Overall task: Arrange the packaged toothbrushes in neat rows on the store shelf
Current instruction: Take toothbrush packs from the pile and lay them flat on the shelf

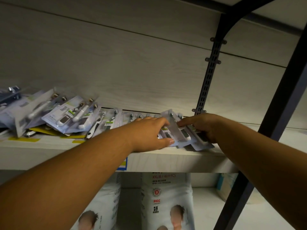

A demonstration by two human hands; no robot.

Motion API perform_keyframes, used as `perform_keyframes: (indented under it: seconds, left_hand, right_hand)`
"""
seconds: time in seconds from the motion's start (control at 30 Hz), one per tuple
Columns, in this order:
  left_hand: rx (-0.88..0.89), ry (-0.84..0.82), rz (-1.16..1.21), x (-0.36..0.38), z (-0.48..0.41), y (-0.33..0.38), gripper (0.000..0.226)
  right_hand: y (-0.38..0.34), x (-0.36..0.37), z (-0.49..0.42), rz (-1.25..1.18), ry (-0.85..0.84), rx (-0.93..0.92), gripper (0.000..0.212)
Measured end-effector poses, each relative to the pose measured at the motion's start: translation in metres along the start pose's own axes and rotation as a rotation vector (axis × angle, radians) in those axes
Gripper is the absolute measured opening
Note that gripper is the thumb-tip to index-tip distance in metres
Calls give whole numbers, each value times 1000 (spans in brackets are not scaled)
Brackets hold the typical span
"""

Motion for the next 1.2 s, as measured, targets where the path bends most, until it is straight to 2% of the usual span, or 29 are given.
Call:
perform_keyframes:
  seconds: [0.17, 0.23, 0.3, 0.4, 0.47, 0.57, 0.67, 0.77, 0.87, 0.97, 1.2]
  left_hand:
    - [-7, 77, 65, -5, 1, 1, 61]
    - [-30, 161, 334, -12, -4, 6, 56]
    - [-141, 232, 653, -17, -15, 11, 53]
    - [-291, 115, 1086, -18, -27, 19, 47]
    - [-330, 55, 1245, -15, -28, 24, 34]
    - [-356, 81, 1236, -10, -27, 24, 20]
    - [-387, 135, 1249, -11, -30, 14, 12]
    - [-416, 180, 1215, -16, -29, 4, 14]
    - [-461, 234, 1265, -20, -22, -1, 9]
    - [-494, 271, 1322, -22, -12, -4, 11]
    - [-533, 458, 1307, -20, 12, 34, 7]
  right_hand:
    - [-2, -16, 7, -167, 140, -101, 33]
    - [-6, -19, 13, -229, 150, -137, 27]
    - [-12, -19, 21, -272, 130, -171, 24]
    - [-20, -12, 33, -323, 51, -253, 22]
    - [-22, -4, 38, -346, -3, -309, 29]
    - [-22, 5, 36, -366, 27, -308, 43]
    - [-21, 10, 34, -450, 118, -262, 36]
    - [-20, 9, 27, -430, 177, -296, 25]
    - [-21, 3, 25, -391, 260, -346, 37]
    - [-21, 1, 34, -348, 289, -443, 46]
    - [-4, -26, 96, -294, 231, -789, 43]
Point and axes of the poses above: each hand's wrist, its own z-axis away from the middle knuckle, its own x-axis out of the palm, y = z × x, the point moved 2 cm from there along -z, towards the middle knuckle, and after that the axes turned 6 degrees about -x, right-handed, at the moved point
